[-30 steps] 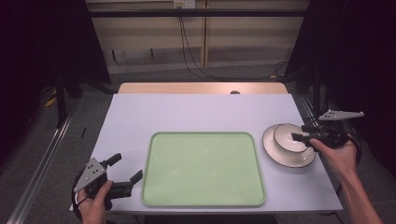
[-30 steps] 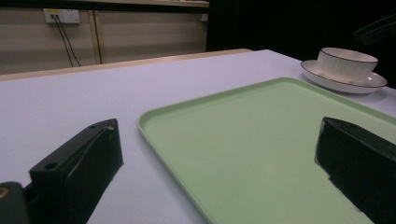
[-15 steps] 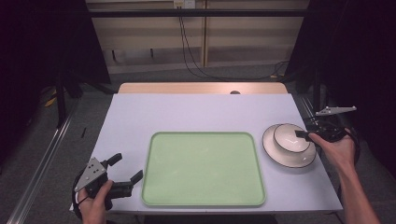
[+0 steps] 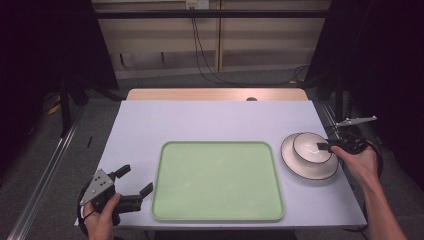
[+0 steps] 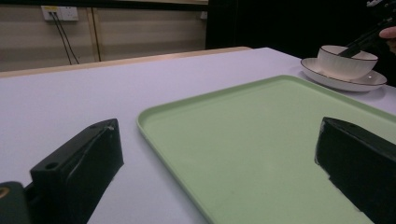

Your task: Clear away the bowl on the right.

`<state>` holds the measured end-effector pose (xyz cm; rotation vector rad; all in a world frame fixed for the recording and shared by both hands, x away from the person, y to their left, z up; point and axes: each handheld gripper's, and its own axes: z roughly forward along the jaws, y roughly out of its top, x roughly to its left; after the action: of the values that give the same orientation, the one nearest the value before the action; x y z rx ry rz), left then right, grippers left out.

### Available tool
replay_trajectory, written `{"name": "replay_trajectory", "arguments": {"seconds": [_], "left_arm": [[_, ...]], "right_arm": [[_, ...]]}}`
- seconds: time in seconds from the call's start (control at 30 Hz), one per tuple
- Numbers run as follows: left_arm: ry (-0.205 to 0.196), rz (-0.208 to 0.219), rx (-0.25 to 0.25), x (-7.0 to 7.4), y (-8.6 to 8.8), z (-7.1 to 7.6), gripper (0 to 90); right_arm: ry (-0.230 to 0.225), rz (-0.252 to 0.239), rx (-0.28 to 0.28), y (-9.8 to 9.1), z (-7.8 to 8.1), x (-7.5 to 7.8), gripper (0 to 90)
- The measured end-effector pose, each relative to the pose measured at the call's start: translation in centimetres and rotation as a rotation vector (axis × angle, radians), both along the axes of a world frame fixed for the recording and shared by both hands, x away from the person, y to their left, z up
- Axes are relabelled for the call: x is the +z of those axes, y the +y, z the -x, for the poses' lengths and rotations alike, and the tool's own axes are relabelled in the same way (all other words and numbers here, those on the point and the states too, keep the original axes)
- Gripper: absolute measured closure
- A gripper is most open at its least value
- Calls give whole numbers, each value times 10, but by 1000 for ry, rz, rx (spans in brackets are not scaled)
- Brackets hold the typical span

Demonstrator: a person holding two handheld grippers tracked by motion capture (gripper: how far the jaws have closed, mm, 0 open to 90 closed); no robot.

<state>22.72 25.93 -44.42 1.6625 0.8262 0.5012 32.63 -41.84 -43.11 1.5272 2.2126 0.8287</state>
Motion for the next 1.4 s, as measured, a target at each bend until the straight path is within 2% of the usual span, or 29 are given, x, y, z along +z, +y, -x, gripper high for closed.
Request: {"name": "replay_trajectory", "arguments": {"seconds": [0.1,0.33,0.5,0.67,0.73,0.97,1.2,1.33,1.4], "left_arm": [[1,1,-2,0,0,0,9],[1,1,1,0,0,0,9],[1,3,-8,0,1,0,9],[-1,0,-6,0,1,1,9],[-1,6,0,0,1,2,9],[-2,-3,0,0,2,2,8],[-2,-1,2,0,2,2,8],[-2,0,3,0,2,2,8],[-2,0,3,0,2,2,8]], "right_arm": [[26,-6,2,0,-1,-4,668],[65,9,-5,2,-5,-9,770],[66,-1,-14,1,-5,-9,791],[79,-40,-39,0,-5,-9,808],[81,-30,-44,0,-5,-8,811],[85,-53,-8,4,-7,-8,831],[80,-69,-12,4,-7,-9,839],[92,-91,-35,4,-6,-8,840],[84,-98,-24,3,-7,-9,840]]}}
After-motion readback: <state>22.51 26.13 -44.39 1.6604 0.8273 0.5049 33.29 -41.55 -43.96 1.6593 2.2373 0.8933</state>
